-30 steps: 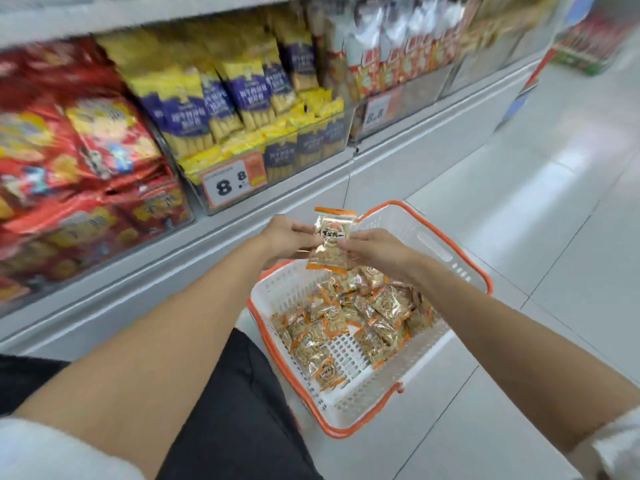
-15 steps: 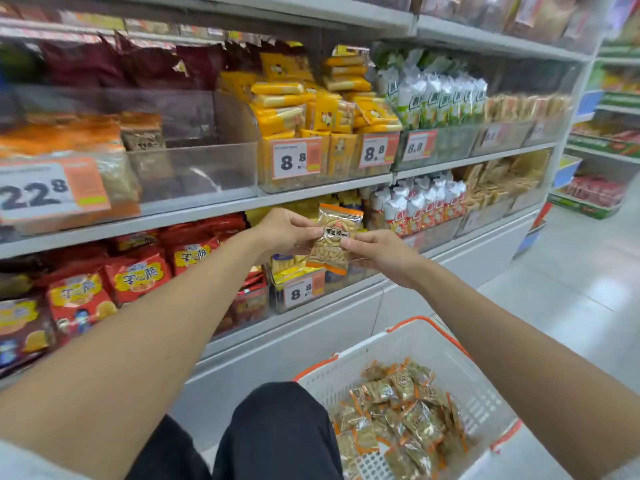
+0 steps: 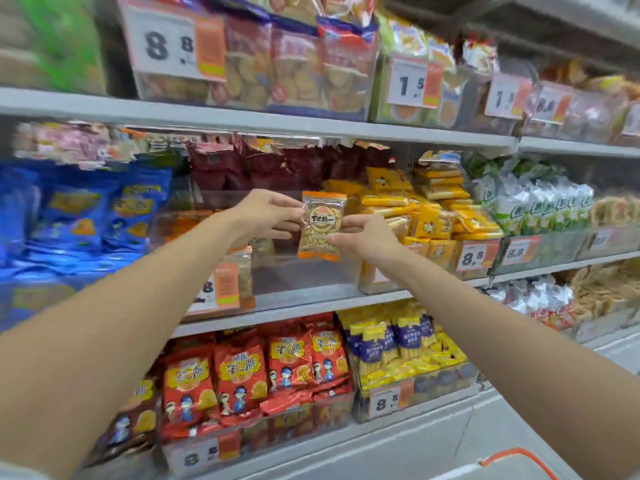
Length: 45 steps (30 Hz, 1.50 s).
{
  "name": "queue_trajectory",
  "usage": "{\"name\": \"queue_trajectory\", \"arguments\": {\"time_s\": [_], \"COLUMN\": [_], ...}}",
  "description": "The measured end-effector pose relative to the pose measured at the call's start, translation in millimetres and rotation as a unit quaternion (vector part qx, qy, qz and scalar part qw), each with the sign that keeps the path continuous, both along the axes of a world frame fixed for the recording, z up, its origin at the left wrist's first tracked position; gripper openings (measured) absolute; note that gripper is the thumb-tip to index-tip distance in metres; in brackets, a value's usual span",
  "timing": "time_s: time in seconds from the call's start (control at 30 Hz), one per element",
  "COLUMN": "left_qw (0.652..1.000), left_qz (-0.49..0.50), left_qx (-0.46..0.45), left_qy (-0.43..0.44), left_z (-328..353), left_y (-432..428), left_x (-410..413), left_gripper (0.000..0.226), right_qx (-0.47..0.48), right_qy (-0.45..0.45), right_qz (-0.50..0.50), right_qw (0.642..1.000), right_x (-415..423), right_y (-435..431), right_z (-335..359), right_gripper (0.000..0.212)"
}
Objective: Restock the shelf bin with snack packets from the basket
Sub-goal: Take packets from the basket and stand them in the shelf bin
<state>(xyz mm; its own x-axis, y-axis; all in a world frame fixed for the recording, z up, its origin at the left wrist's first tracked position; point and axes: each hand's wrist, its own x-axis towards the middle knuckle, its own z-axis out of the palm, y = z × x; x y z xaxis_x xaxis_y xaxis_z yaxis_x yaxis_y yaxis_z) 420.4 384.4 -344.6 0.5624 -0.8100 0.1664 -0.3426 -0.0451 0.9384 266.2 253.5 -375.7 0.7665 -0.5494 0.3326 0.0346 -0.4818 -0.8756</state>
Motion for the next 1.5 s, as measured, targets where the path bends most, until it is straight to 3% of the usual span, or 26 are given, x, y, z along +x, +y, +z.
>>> {"name": "queue_trajectory", "arguments": {"time_s": [0.17,0.23,0.3,0.47,0.63,0.73,1.07,1.2,1.3,1.37,1.5], "left_qw": [0.996,0.983,0.95,0.898,0.91,0.916,0.919,0.914,0.914,0.919,0.926], "left_qz": [0.068,0.102,0.129,0.087,0.1,0.108,0.112,0.148,0.154,0.144,0.139], "left_qx": [-0.008,0.021,0.085,0.226,0.193,0.181,0.172,0.174,0.187,0.184,0.118], "left_qy": [-0.063,-0.153,-0.27,-0.367,-0.353,-0.341,-0.335,-0.335,-0.326,-0.318,-0.33], "left_z": [10,11,10,-12,-33,-39,-34,-26,-17,-11,-5], "left_y": [-4,-11,-20,-38,-46,-47,-41,-36,-32,-31,-31], "left_x": [58,81,101,137,162,169,161,146,126,105,51], "left_gripper": [0.024,0.019,0.019,0.019,0.016,0.014,0.007,0.013,0.015,0.017,0.004], "right_qx": [-0.017,-0.063,-0.091,-0.242,-0.104,-0.108,-0.021,-0.058,-0.184,-0.263,-0.255], "right_qy": [0.028,0.08,0.138,0.313,0.344,0.359,0.405,0.422,0.386,0.297,0.082], "right_qz": [0.01,-0.006,-0.004,0.025,0.035,0.061,0.092,0.067,-0.005,-0.078,-0.16], "right_qw": [0.999,0.995,0.986,0.918,0.933,0.925,0.91,0.902,0.904,0.914,0.95], "right_x": [74,107,137,182,209,212,203,196,186,171,113], "right_y": [-11,-21,-31,-33,-47,-45,-49,-43,-44,-43,-28], "right_z": [4,-2,-9,-23,-41,-45,-45,-38,-29,-21,-10], "right_gripper": [0.02,0.016,0.025,0.018,0.021,0.01,0.008,0.012,0.019,0.018,0.013]}}
